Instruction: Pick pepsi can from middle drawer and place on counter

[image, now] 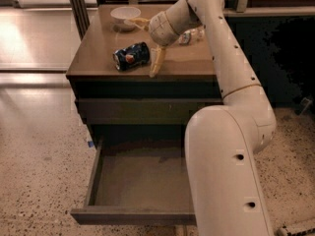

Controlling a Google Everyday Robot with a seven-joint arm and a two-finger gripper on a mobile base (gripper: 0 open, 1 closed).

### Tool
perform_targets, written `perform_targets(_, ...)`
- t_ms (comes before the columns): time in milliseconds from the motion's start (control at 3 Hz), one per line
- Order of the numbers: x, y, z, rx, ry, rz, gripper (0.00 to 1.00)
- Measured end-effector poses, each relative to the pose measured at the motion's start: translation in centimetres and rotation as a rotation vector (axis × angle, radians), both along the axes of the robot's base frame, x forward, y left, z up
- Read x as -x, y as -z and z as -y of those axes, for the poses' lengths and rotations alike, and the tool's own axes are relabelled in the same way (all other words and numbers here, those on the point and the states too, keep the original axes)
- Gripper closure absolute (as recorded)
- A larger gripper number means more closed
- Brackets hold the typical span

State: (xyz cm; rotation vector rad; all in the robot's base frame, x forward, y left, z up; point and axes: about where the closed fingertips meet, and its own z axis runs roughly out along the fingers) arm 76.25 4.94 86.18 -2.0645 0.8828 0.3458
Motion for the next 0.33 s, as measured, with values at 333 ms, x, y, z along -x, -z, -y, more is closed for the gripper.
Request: perform_targets(333,-0.49,-2.86,1.03,-0.062,0.035,0.074,0.00)
